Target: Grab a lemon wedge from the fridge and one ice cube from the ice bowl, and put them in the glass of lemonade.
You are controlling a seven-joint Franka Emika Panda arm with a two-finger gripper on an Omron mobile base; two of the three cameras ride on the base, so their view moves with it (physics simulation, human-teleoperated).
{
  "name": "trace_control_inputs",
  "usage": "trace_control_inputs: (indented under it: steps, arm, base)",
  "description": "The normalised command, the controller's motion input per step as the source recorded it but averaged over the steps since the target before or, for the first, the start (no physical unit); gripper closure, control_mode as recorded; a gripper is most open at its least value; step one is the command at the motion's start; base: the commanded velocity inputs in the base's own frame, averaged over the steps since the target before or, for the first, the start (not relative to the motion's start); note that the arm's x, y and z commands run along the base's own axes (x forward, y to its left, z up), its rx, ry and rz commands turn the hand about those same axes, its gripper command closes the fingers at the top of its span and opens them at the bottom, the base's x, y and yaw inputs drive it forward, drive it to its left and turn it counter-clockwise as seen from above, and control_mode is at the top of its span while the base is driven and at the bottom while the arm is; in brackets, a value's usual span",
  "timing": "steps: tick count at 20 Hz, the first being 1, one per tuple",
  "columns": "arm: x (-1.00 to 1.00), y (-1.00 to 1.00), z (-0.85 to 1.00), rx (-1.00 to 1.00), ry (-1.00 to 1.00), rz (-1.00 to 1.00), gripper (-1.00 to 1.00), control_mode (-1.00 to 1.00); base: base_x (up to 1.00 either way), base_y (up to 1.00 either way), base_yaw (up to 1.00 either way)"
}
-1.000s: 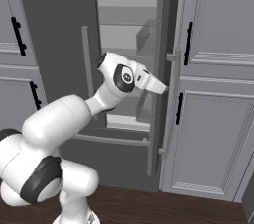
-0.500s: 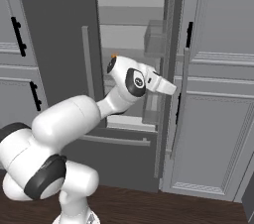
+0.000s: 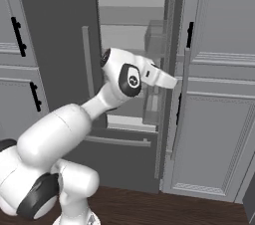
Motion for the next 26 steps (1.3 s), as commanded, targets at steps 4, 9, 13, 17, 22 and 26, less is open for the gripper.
trace_control_inputs:
  steps: [4, 9, 13, 17, 22, 26]
  arm:
    - [-0.43, 0.49, 0.46, 0.0, 0.01, 0.08, -1.0, -1.0]
    - [-0.06, 0.64, 0.28, 0.08, 0.03, 0.21, -1.0, -1.0]
    - [0.0, 0.81, -0.01, 0.14, 0.01, 0.31, -1.0, -1.0]
    - [0.04, 0.97, -0.1, 0.14, 0.03, 0.37, -1.0, -1.0]
    - [0.33, 1.0, -0.09, 0.13, 0.06, 0.4, -1.0, -1.0]
    - [0.5, 1.0, 0.0, 0.05, 0.11, 0.33, -1.0, -1.0]
  base:
    - [0.0, 0.0, 0.0]
    - [0.0, 0.0, 0.0]
    - [0.0, 0.0, 0.0]
    - [0.0, 0.0, 0.0]
    - [0.0, 0.0, 0.0]
    - [0.0, 0.0, 0.0]
